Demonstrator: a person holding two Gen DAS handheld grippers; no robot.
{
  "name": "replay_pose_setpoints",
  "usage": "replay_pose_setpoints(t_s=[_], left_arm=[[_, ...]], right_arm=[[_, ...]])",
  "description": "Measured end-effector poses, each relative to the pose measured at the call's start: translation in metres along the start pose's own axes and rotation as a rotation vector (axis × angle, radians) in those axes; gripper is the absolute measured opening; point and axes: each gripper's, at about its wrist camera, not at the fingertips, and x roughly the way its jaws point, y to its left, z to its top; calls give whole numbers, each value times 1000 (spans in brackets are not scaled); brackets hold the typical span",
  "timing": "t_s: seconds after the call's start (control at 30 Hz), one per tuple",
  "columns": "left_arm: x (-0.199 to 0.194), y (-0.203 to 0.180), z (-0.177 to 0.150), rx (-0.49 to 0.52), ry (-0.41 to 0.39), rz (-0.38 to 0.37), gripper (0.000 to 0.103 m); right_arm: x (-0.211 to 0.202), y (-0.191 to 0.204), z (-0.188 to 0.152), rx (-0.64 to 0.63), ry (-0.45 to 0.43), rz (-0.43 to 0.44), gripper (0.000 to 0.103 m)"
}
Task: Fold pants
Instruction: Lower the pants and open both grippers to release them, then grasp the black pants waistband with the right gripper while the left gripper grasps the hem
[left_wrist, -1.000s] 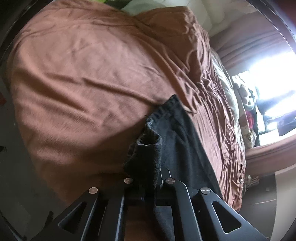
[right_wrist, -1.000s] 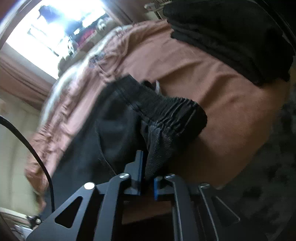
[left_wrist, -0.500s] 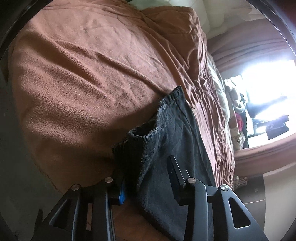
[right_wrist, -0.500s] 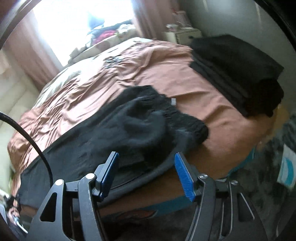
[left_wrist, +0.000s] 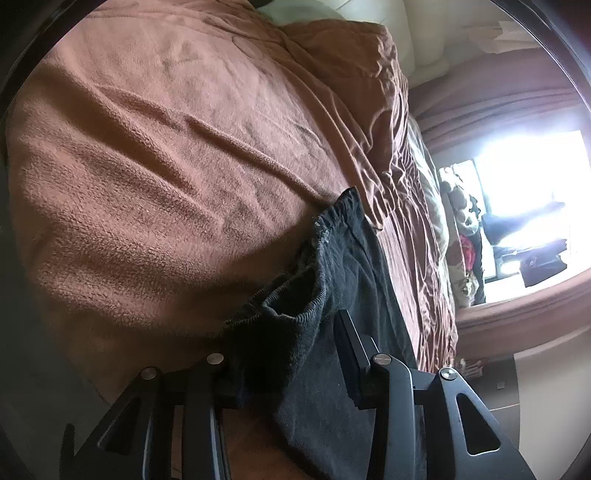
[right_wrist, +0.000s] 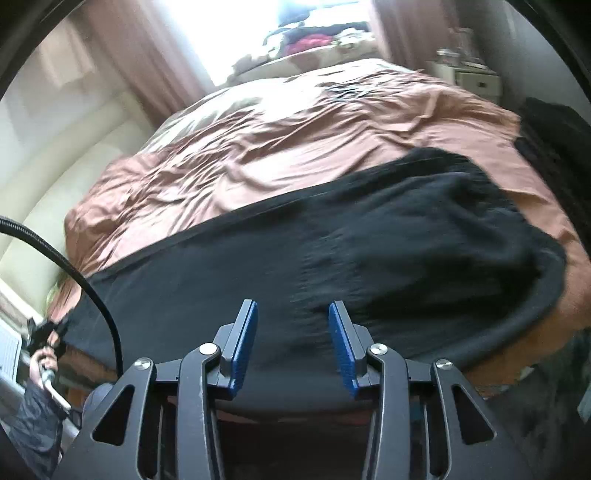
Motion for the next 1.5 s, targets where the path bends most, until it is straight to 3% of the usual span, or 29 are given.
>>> replay_pose_setpoints(t_s=[0.43,0.5,0.6,0.67,0.9,1.5], left_arm=[[-3,0,2,19,0,-16,29],[-3,0,3,22,-1,-16,24],[-3,1,3,21,1,-17,15],[-2,2,4,15,1,-14,14],[0,3,5,7,5,1,13],[5,8,4,-9,12,25,13]], right_arm=[[99,73,20,-142,175,136,37],[116,84,20,-159,210,160,28],[136,98,18,-170,256,182,23],[154,109,13,-185,304,197,19],[206,124,24,-180,391,127,4],[300,156,87,-94,400,58,2]])
